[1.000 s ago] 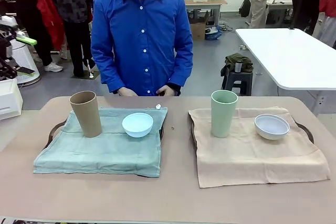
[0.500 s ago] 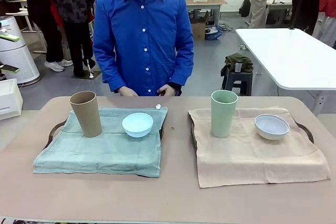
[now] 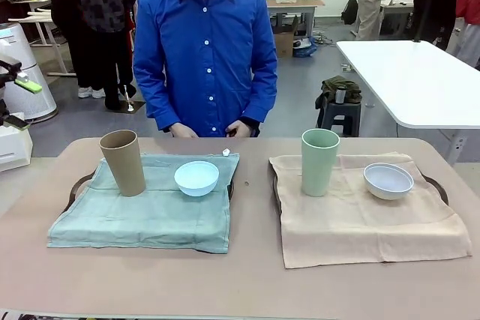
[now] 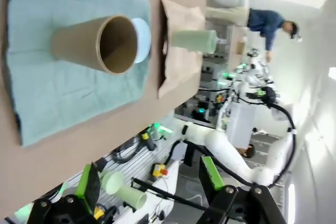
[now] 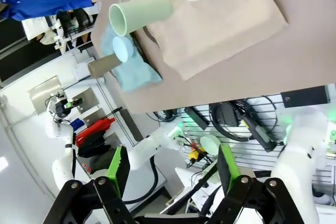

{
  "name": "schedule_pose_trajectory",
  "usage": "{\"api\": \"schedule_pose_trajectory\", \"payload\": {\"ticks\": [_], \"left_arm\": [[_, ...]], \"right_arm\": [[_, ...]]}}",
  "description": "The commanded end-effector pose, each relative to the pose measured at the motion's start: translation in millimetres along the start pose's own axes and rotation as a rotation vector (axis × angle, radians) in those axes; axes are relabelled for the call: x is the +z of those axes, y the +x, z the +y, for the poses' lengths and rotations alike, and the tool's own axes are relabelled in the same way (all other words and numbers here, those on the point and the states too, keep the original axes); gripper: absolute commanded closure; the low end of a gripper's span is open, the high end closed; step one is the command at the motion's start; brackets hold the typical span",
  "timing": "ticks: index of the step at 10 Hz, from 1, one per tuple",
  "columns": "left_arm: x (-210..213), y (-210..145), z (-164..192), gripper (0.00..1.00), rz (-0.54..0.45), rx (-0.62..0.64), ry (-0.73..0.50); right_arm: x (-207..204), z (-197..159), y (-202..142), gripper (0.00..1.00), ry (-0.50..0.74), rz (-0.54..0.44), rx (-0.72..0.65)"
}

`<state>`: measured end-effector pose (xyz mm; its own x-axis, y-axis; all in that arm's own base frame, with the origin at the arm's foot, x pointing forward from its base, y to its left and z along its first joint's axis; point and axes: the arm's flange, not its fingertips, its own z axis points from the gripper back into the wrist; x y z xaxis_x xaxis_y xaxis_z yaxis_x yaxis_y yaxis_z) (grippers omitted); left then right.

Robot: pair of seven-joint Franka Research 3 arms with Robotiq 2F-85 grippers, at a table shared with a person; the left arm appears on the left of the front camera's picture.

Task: Set up a tray with a mat and arrange the tableware.
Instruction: Place the Picnic Bowl and Reusable plastic cup back onto the Handle tray in front of the human's position.

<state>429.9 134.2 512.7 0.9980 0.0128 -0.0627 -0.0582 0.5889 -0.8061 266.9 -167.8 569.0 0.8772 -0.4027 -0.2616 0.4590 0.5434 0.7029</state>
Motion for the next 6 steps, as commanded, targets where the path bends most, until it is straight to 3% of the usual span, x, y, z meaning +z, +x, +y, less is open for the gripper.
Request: {"api": "schedule_pose_trajectory", "payload": {"ticks": [1, 2, 3, 6], "left_arm": [[-8.3, -2.3, -1.8, 0.0, -0.009, 0.017, 0.078], [-9.5, -0.2, -3.7, 0.0, -0.072, -0.008, 0.112], [-2.3, 1.2, 2.1, 0.0, 0.001, 0.001, 0.033], [-2.3, 1.2, 2.1, 0.0, 0.001, 0.001, 0.033]], "right_arm": [[-7.7, -2.6, -1.2, 0.12, -0.042, -0.005, -0.012], [-13.3, 2.2, -0.7, 0.12, -0.112, -0.065, 0.028], [-1.7, -0.2, 0.1, 0.12, -0.012, 0.003, -0.001], [-1.7, -0.2, 0.1, 0.12, -0.012, 0.003, -0.001]]}}
